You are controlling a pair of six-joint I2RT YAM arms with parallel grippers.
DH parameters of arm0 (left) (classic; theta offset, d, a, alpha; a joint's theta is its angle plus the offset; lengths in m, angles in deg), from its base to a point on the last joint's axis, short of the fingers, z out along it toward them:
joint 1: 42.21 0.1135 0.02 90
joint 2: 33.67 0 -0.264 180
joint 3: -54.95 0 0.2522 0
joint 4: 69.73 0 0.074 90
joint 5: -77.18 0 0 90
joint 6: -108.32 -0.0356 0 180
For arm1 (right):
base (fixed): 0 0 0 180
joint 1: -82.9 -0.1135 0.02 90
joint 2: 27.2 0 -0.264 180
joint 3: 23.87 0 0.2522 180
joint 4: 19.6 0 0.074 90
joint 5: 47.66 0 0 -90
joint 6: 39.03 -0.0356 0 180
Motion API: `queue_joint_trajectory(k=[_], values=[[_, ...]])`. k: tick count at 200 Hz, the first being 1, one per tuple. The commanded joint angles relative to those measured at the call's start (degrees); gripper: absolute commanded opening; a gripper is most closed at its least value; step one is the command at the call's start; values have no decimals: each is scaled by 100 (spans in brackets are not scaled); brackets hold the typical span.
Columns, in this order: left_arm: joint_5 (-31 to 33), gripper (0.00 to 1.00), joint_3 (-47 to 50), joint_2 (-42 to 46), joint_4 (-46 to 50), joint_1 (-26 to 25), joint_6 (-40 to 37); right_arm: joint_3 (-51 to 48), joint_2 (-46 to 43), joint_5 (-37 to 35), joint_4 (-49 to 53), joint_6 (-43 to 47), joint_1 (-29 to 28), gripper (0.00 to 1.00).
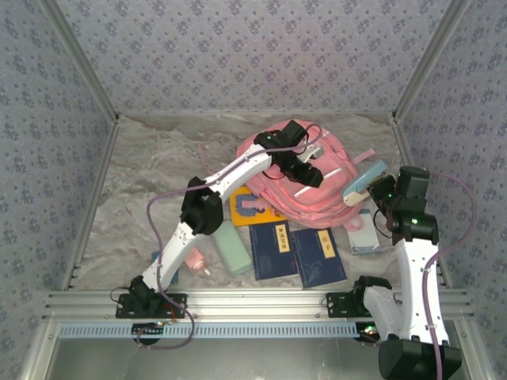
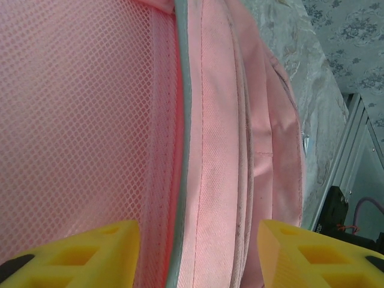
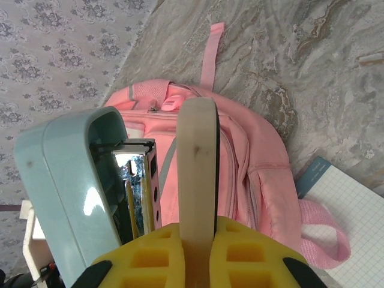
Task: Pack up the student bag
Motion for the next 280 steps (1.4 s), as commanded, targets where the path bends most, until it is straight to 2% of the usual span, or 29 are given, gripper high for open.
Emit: queue_joint_trajectory(k=[1,64,138,153,176,197,229,280], values=[[-190,53,-267,-149,-129,-24,67,217,-18,17,-94,71,-4,0],[-367,41,-319,-180,-391,-124,235,41,33,149,-347,74,-34,0],[-163,33,-648,-594,-507,-167,358,-33,65,336,-474,-30,-37,0],[-185,24,-671,-633,-632,-165,455,-62,41,338,-470,-46,-39,0],[-332,0,-751,-590,-755,-164,570,-12,-8,261,-388,-20,-35,0],[-247,0,-779,-311,-849,-57,689,179,-77,147,-201,19,-59,0],[-22,0,-760,285,-1057,367,998,529,-226,47,-193,-83,-151,0],[499,0,-658,1167,-1041,1232,1264,993,-442,517,-534,-354,-468,0]])
